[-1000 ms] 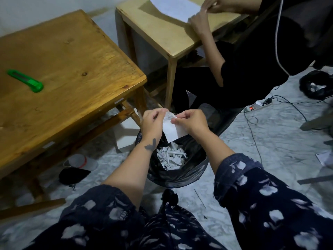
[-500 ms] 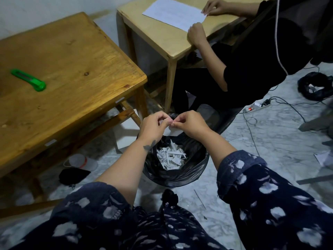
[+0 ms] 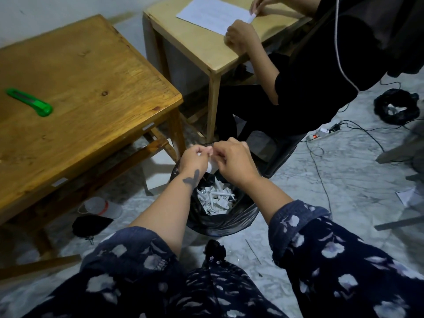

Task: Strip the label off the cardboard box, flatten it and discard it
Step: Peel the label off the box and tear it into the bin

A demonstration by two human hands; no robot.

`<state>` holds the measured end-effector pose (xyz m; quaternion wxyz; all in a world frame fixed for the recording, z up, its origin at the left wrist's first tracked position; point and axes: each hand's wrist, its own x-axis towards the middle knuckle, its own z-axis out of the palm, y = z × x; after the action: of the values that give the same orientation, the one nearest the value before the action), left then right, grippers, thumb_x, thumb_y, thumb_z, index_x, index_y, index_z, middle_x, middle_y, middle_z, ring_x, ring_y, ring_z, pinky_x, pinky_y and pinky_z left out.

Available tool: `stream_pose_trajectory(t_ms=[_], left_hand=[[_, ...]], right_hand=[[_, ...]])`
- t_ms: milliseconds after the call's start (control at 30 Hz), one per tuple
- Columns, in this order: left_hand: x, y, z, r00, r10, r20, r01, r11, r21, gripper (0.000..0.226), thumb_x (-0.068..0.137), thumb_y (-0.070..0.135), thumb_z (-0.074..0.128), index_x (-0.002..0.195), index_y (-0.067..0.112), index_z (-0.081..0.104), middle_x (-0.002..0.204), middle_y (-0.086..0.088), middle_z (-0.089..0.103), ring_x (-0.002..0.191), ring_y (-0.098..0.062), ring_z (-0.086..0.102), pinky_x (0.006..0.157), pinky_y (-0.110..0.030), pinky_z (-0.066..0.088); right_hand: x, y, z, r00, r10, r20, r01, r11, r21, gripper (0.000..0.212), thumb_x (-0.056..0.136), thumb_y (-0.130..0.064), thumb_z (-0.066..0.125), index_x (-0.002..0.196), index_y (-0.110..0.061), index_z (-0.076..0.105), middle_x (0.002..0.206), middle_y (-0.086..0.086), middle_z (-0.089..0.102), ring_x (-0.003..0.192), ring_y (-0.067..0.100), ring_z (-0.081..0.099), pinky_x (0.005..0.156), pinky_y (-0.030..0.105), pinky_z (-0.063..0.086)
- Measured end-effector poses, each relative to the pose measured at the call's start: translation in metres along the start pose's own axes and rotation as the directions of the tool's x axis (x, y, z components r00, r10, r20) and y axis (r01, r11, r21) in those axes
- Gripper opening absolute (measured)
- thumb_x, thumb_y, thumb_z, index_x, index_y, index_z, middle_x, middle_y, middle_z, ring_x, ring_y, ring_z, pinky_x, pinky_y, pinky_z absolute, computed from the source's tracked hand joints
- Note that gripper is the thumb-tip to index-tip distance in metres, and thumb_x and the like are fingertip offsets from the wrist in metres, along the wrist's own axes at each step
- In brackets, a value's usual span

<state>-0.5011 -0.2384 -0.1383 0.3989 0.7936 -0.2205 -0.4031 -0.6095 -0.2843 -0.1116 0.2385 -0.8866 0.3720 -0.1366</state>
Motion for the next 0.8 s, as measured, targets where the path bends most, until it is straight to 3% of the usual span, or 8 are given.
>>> stream_pose_trajectory(t_ms=[67, 167, 233, 300, 367, 467, 667, 800], left_hand=[[0.007, 0.001, -0.002, 0.977, -0.207, -0.043, 0.195, 0.962, -0.191, 0.019, 0.095, 0.03, 0.053, 0.093, 0.014, 0.063, 0.1, -0.006, 0.063, 0.092, -0.023, 0.054, 0.08, -0.029, 0.04], [0.018, -0.004, -0.027, 0.903, -0.403, -0.149, 0.338, 0.881, -0.331, 0.028, 0.097, 0.027, 0.046, 0.114, 0.009, 0.059, 0.123, -0.009, 0.058, 0.109, -0.028, 0.056, 0.09, -0.032, 0.044], [0.024, -0.017, -0.038, 0.902, -0.323, -0.287, 0.256, 0.934, -0.249, 0.033, 0.098, 0.023, 0.043, 0.122, 0.005, 0.057, 0.126, -0.014, 0.058, 0.114, -0.032, 0.055, 0.092, -0.037, 0.046], [0.015, -0.02, -0.033, 0.929, -0.205, -0.308, 0.157, 0.972, -0.173, 0.025, 0.097, 0.026, 0.046, 0.108, 0.012, 0.064, 0.113, -0.005, 0.062, 0.1, -0.026, 0.057, 0.081, -0.034, 0.045], [0.004, -0.014, -0.016, 0.966, -0.083, -0.244, 0.06, 0.993, -0.099, 0.017, 0.094, 0.033, 0.052, 0.092, 0.021, 0.064, 0.11, 0.008, 0.06, 0.096, -0.018, 0.054, 0.084, -0.031, 0.041], [-0.001, -0.008, 0.004, 0.983, 0.068, -0.172, -0.069, 0.998, 0.005, 0.014, 0.09, 0.039, 0.058, 0.085, 0.028, 0.065, 0.11, 0.004, 0.067, 0.098, -0.019, 0.058, 0.085, -0.032, 0.044], [-0.003, 0.002, 0.019, 0.99, -0.008, -0.139, -0.023, 0.974, -0.223, 0.012, 0.087, 0.031, 0.066, 0.075, 0.029, 0.067, 0.073, 0.012, 0.061, 0.073, -0.01, 0.055, 0.069, -0.025, 0.043], [-0.008, 0.013, 0.022, 0.985, -0.17, -0.013, 0.149, 0.893, -0.424, 0.015, 0.086, 0.03, 0.067, 0.097, 0.02, 0.069, 0.085, 0.011, 0.061, 0.089, -0.013, 0.054, 0.084, -0.027, 0.044]], right_hand=[[-0.004, -0.006, 0.002, 0.998, -0.031, -0.056, 0.032, 0.999, 0.018, 0.018, 0.081, -0.012, 0.061, 0.065, -0.017, 0.054, 0.059, -0.013, 0.042, 0.073, 0.013, 0.043, 0.079, 0.034, 0.035], [-0.014, 0.005, -0.004, 0.965, 0.204, -0.162, -0.161, 0.957, 0.242, 0.011, 0.083, -0.024, 0.066, 0.072, -0.022, 0.065, 0.068, -0.015, 0.053, 0.085, 0.01, 0.048, 0.093, 0.037, 0.035], [-0.02, 0.02, -0.01, 0.921, 0.371, -0.116, -0.313, 0.885, 0.345, 0.013, 0.082, -0.036, 0.063, 0.072, -0.03, 0.067, 0.076, -0.015, 0.063, 0.098, 0.011, 0.053, 0.1, 0.046, 0.038], [-0.022, 0.027, -0.014, 0.894, 0.447, -0.011, -0.404, 0.817, 0.412, 0.016, 0.079, -0.049, 0.061, 0.072, -0.035, 0.068, 0.082, -0.017, 0.069, 0.102, 0.014, 0.059, 0.098, 0.051, 0.042], [-0.019, 0.025, -0.016, 0.859, 0.507, 0.073, -0.459, 0.697, 0.551, 0.015, 0.081, -0.043, 0.066, 0.072, -0.032, 0.069, 0.083, -0.014, 0.071, 0.094, 0.014, 0.064, 0.091, 0.041, 0.05], [-0.011, 0.021, -0.019, 0.793, 0.583, 0.177, -0.498, 0.454, 0.739, 0.013, 0.087, -0.025, 0.065, 0.075, -0.023, 0.069, 0.078, -0.007, 0.068, 0.073, 0.009, 0.062, 0.059, 0.012, 0.048], [-0.004, 0.027, -0.011, 0.553, 0.722, 0.416, -0.677, 0.098, 0.729, 0.009, 0.087, -0.023, 0.062, 0.09, -0.015, 0.066, 0.061, -0.006, 0.058, 0.048, 0.006, 0.045, 0.048, 0.022, 0.029], [-0.002, 0.029, -0.005, 0.421, 0.787, 0.451, -0.701, -0.032, 0.712, 0.011, 0.084, -0.017, 0.064, 0.074, -0.014, 0.059, 0.062, -0.003, 0.055, 0.048, 0.008, 0.047, 0.036, 0.016, 0.027]])
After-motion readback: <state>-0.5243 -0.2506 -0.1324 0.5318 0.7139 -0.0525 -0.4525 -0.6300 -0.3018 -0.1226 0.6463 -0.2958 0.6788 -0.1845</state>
